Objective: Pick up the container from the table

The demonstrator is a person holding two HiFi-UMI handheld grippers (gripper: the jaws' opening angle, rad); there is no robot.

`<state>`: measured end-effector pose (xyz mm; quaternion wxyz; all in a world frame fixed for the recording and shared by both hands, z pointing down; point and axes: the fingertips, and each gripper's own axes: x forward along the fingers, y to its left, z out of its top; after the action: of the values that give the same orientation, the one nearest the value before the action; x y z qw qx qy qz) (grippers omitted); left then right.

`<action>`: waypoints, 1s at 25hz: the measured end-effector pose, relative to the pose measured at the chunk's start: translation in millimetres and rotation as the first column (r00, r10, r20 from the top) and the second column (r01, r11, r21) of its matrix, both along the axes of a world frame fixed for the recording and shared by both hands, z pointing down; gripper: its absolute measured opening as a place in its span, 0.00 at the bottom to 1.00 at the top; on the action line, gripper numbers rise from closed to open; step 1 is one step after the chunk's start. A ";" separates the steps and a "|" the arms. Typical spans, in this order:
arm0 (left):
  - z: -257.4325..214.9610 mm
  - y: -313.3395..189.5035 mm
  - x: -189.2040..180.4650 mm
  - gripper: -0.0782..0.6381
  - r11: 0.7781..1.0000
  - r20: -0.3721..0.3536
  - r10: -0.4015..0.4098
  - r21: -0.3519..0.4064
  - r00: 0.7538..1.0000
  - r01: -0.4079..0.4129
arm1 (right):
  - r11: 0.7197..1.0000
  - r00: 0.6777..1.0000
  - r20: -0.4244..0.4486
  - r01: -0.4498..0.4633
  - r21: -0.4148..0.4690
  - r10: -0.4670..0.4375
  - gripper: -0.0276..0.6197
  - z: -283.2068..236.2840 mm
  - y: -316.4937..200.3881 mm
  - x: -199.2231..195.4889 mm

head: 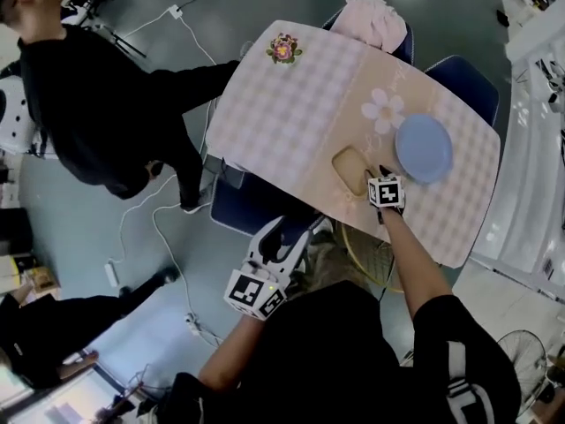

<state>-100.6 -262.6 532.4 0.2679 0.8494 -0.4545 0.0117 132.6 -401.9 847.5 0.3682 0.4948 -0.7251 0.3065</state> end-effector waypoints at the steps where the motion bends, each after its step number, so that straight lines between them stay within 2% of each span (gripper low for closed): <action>1: 2.4 -4.4 -0.3 0.37 1.000 -0.004 -0.003 -0.005 1.000 0.003 | 1.000 1.000 -0.006 0.006 -0.011 -0.006 0.31 6.1 -0.4 0.2; 4: 8.3 -13.7 -2.8 0.37 1.000 -0.008 -0.009 -0.014 1.000 0.009 | 1.000 0.999 -0.032 0.016 -0.027 -0.017 0.29 16.0 -2.5 1.3; 9: 13.1 -12.7 -6.8 0.37 1.000 -0.010 -0.008 -0.025 1.000 0.007 | 0.999 0.998 -0.065 0.016 -0.050 -0.019 0.09 24.3 3.9 7.3; 12: 9.8 -9.7 -11.4 0.37 1.000 -0.010 0.001 -0.017 1.000 -0.001 | 0.999 0.998 -0.058 0.011 -0.037 -0.013 0.07 15.7 5.4 5.4; 16: -4.0 0.8 -17.0 0.37 1.000 -0.013 0.014 0.009 1.000 -0.014 | 0.999 0.999 -0.047 -0.003 0.045 0.005 0.06 -16.5 11.0 -0.5; 19: -16.0 11.8 -23.2 0.37 0.999 -0.017 0.028 0.034 0.999 -0.027 | 0.992 1.000 -0.010 -0.018 0.127 0.019 0.06 -61.3 20.8 -12.6; 25: -44.1 28.2 -40.9 0.37 0.992 -0.037 0.040 0.125 0.999 -0.035 | 0.947 0.995 0.102 -0.025 0.322 -0.009 0.06 -187.7 51.6 -45.4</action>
<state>-141.5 -234.4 488.3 0.2232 0.8728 -0.4330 -0.0286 87.2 -350.3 659.8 0.2435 0.5349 -0.7813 0.2103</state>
